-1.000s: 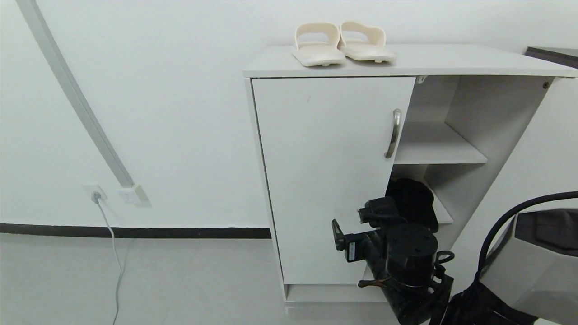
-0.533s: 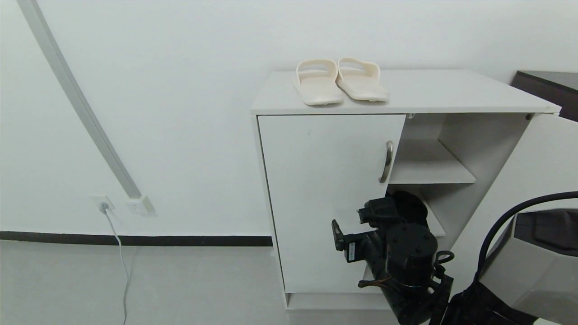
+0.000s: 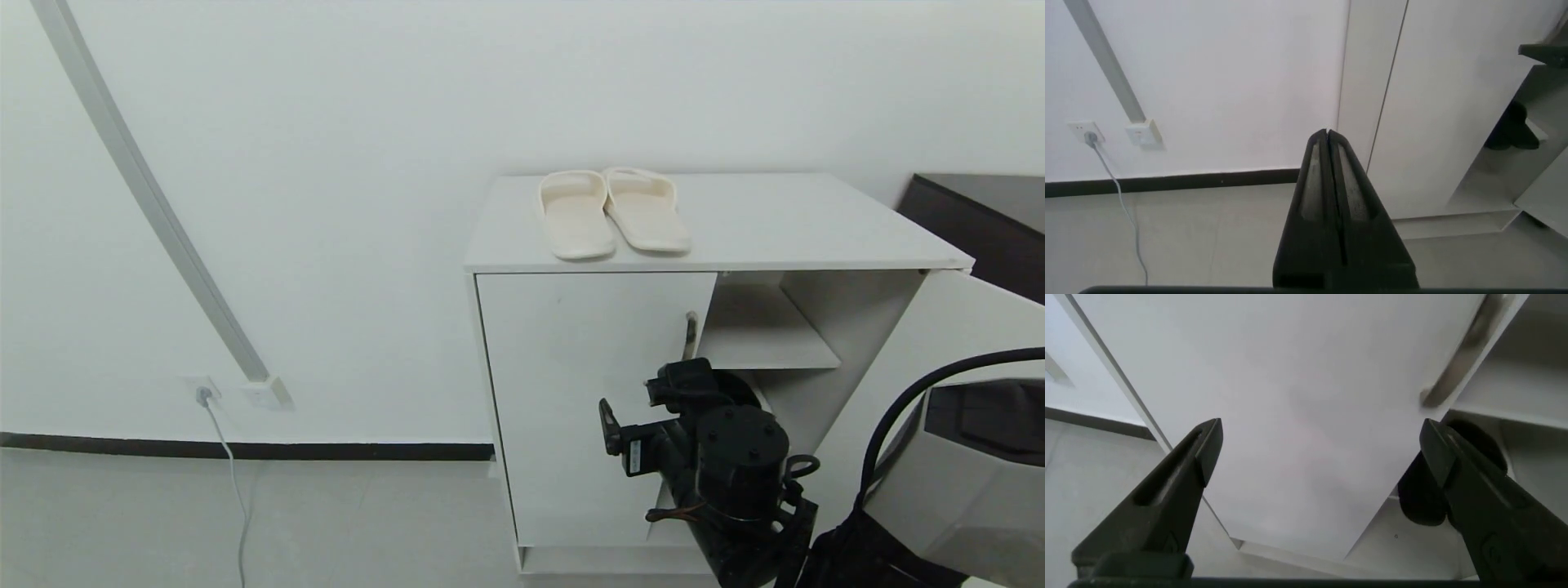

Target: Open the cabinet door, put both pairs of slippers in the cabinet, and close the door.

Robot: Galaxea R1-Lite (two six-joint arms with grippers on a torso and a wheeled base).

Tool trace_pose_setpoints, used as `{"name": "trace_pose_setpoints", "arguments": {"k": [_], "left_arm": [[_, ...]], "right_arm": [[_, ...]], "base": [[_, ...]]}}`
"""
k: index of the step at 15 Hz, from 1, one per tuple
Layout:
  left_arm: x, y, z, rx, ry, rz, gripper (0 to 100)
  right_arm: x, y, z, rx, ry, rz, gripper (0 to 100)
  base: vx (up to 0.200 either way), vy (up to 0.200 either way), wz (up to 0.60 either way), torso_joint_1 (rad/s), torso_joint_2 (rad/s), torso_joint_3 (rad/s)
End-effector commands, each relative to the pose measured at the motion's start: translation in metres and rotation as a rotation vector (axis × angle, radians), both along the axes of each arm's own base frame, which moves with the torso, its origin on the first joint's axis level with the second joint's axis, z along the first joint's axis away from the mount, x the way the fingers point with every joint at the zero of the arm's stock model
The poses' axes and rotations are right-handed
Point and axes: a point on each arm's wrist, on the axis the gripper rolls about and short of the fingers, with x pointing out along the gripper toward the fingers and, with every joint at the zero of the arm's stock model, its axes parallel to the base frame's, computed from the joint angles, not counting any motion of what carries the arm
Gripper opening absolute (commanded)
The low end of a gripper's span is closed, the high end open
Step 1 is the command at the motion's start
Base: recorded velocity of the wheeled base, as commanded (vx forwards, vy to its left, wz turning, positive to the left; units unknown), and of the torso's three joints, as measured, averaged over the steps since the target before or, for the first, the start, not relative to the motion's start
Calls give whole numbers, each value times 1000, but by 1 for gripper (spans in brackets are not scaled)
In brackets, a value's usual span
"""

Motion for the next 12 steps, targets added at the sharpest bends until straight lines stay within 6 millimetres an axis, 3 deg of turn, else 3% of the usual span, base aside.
{"name": "trace_pose_setpoints", "arguments": {"k": [1, 12], "left_arm": [[0, 0, 0, 0, 1, 1, 0], [0, 0, 0, 0, 1, 1, 0]], "right_arm": [[0, 0, -1, -2, 2, 0, 100], [0, 0, -1, -2, 2, 0, 100]], "base": [[0, 0, 0, 193, -505, -320], [0, 0, 0, 226, -544, -319]]}}
